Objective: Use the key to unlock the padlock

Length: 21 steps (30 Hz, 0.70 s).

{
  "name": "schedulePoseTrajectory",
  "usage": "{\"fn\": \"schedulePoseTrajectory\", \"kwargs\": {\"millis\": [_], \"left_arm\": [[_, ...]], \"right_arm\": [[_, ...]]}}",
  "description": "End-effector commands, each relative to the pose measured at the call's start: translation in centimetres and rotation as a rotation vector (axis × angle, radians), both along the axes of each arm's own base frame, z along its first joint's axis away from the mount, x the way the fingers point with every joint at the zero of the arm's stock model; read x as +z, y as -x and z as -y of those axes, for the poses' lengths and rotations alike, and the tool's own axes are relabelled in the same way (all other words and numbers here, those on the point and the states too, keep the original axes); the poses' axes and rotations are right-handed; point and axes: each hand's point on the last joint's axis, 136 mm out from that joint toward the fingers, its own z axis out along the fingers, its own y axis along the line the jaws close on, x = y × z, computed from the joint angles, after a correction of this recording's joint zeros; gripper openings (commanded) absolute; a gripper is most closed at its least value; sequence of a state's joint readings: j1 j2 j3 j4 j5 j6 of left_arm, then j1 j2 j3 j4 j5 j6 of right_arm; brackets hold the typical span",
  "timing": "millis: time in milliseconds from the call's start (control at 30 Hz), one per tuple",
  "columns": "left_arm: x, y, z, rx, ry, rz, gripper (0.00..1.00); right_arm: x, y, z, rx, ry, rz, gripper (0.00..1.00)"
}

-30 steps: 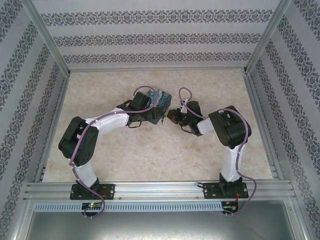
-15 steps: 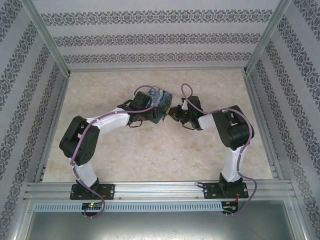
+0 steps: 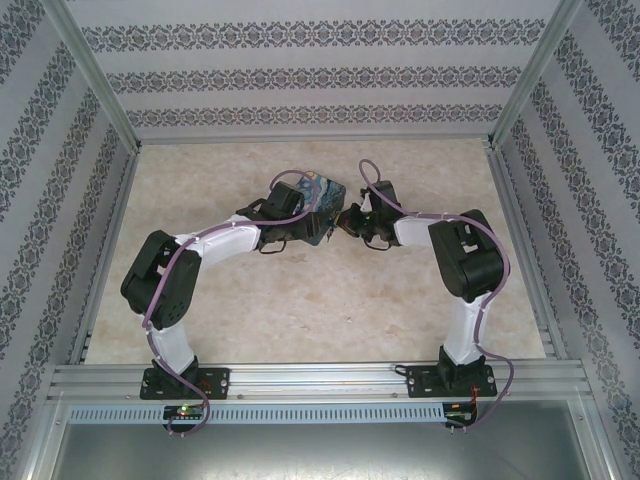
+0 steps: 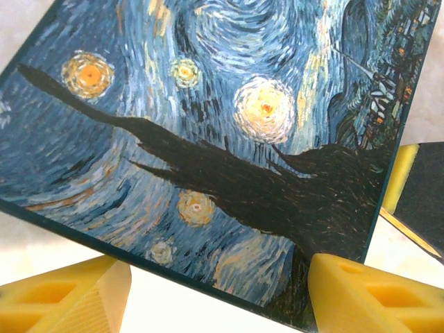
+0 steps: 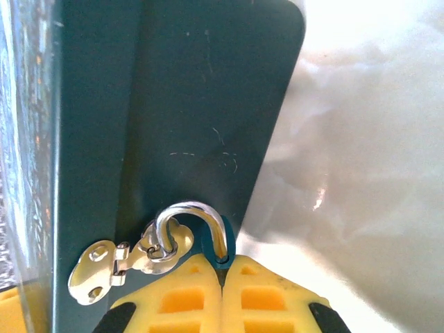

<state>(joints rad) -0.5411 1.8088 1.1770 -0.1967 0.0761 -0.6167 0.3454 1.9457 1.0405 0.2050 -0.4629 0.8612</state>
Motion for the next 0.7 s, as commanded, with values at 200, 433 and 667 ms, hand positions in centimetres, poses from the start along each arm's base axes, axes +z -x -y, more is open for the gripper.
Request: {"fn": "schedulePoseTrajectory", "kwargs": {"millis": [200, 433, 667], "left_arm": [[-7.0, 5.6, -3.1, -0.034, -0.179, -0.279, 0.68], [-7.2, 5.5, -2.8, -0.041, -0.176, -0.289, 0.67], [-7.4, 5.5, -2.7, -0.043, -0.179, -0.299, 0.67]], "right_arm": [[1.3, -1.4, 3.3, -0.108, 0.206, 0.045, 0.0], [2.5, -2.5, 2.8, -0.091, 0.208, 0.06, 0.0], [2.7, -3.9, 3.6, -0.131, 0.17, 0.051, 0.0]]}}
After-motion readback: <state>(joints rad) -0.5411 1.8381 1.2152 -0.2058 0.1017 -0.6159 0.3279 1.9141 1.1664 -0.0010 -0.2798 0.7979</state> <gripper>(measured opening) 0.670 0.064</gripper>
